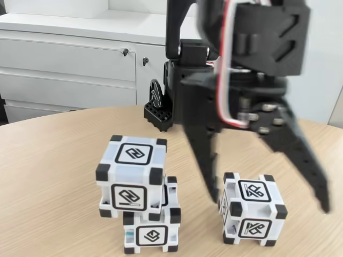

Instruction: Stack cubes from left to right.

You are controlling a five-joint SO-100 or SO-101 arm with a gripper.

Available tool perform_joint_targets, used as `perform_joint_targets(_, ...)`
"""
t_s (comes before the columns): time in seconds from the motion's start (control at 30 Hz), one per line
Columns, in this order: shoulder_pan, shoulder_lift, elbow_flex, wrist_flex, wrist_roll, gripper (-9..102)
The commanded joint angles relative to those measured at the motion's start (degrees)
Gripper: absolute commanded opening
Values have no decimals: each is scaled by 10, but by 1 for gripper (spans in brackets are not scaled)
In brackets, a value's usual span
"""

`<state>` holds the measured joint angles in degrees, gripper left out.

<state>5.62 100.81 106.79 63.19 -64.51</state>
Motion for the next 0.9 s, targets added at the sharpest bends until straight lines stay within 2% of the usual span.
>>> perform_joint_targets(0.0,-21,14,-8,-15,11,36)
perform_joint_targets(0.13,-48,14,-8,-7,24,36)
perform_joint_targets(0.87,-47,30,23,-3,44,38)
